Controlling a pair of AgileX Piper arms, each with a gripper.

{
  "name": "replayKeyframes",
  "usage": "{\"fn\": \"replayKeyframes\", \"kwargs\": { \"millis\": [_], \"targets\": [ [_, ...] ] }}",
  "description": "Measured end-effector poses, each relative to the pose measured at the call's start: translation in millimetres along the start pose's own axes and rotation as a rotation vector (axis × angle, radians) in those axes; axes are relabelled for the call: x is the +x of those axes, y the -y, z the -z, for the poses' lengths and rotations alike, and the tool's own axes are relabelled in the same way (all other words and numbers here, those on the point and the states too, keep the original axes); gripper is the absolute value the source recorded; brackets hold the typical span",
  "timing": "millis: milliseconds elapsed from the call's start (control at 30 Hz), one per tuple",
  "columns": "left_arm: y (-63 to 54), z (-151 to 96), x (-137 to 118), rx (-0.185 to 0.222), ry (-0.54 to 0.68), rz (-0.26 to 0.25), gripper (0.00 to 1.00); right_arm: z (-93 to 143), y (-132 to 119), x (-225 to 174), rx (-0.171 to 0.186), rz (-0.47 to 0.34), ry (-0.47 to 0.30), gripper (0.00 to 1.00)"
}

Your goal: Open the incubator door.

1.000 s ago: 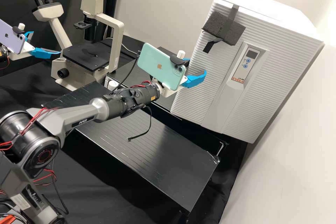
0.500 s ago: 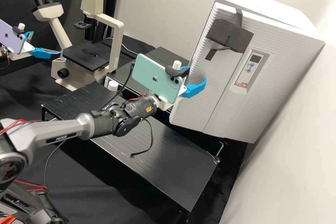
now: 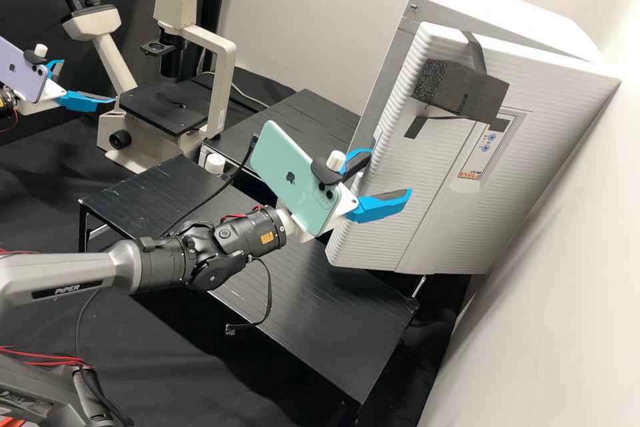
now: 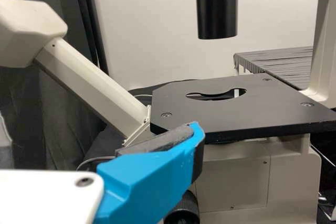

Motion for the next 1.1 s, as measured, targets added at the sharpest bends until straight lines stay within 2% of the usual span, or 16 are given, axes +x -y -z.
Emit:
{"fn": "replayKeyframes", "kwargs": {
  "millis": [100,233,300,433,600,767,833,967,1100],
  "targets": [
    [0.0,0,0,0.000,0.000,0.000,1.00,-2,-2,-3,-0.013,-0.019,0.019,1.00],
    [0.0,0,0,0.000,0.000,0.000,1.00,-6,-4,-8,0.010,-0.056,0.036,1.00],
    [0.0,0,0,0.000,0.000,0.000,1.00,-8,-5,-11,0.033,-0.073,0.052,1.00],
    [0.0,0,0,0.000,0.000,0.000,1.00,-9,-8,-18,0.050,-0.110,0.055,1.00],
    [0.0,0,0,0.000,0.000,0.000,1.00,-8,-13,-30,0.051,-0.159,0.072,1.00],
    [0.0,0,0,0.000,0.000,0.000,1.00,-3,-18,-42,0.034,-0.225,0.066,1.00],
    [0.0,0,0,0.000,0.000,0.000,1.00,-2,-20,-46,0.043,-0.243,0.075,1.00],
    [0.0,0,0,0.000,0.000,0.000,1.00,-1,-22,-50,0.032,-0.267,0.077,1.00],
    [0.0,0,0,0.000,0.000,0.000,1.00,-3,-19,-54,0.031,-0.258,0.081,1.00]
  ]
}}
